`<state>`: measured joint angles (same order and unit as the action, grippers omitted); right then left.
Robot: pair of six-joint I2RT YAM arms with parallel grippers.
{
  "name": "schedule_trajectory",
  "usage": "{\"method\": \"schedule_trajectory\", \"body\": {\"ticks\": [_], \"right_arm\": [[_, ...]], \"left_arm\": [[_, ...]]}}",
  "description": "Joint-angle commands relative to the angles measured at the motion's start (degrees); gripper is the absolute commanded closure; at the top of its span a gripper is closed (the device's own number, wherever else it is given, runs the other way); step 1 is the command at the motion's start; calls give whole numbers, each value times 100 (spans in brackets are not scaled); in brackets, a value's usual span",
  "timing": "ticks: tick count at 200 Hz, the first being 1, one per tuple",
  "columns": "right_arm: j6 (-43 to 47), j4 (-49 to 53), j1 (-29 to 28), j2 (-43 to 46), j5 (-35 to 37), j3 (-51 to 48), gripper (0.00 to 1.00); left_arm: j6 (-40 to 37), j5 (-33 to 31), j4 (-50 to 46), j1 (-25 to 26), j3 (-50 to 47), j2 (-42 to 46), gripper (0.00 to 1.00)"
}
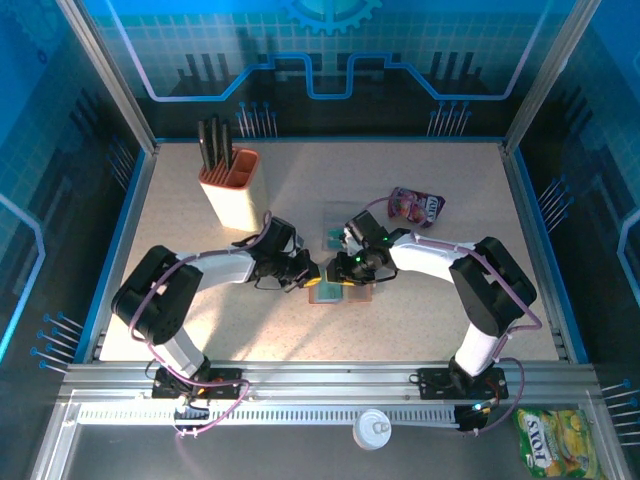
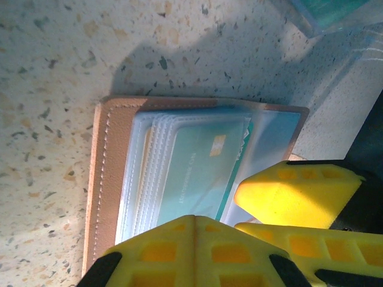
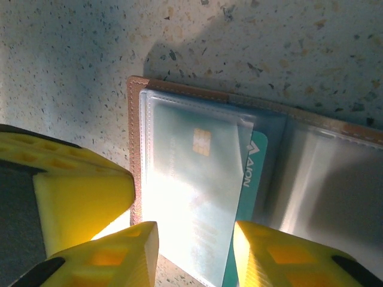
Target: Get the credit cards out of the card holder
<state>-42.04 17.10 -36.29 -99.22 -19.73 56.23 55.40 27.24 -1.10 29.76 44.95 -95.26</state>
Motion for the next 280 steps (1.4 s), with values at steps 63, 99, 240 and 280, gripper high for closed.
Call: {"method": "schedule_trajectory", "body": {"ticks": [63, 99, 240, 280], "right_arm": [[-110, -243, 52, -62, -251, -69, 64], [-70, -162, 52, -69, -113, -108, 64], [86, 111, 52, -198, 191, -107, 63], [126, 238, 36, -159, 208, 10, 63]], "left_arm": [[-133, -188, -332, 74, -15, -262, 100], [-311, -408, -604, 74, 31, -221, 100], [-567, -492, -868, -97, 13, -202, 100], [-590, -502, -853, -144, -74, -108, 100]]}}
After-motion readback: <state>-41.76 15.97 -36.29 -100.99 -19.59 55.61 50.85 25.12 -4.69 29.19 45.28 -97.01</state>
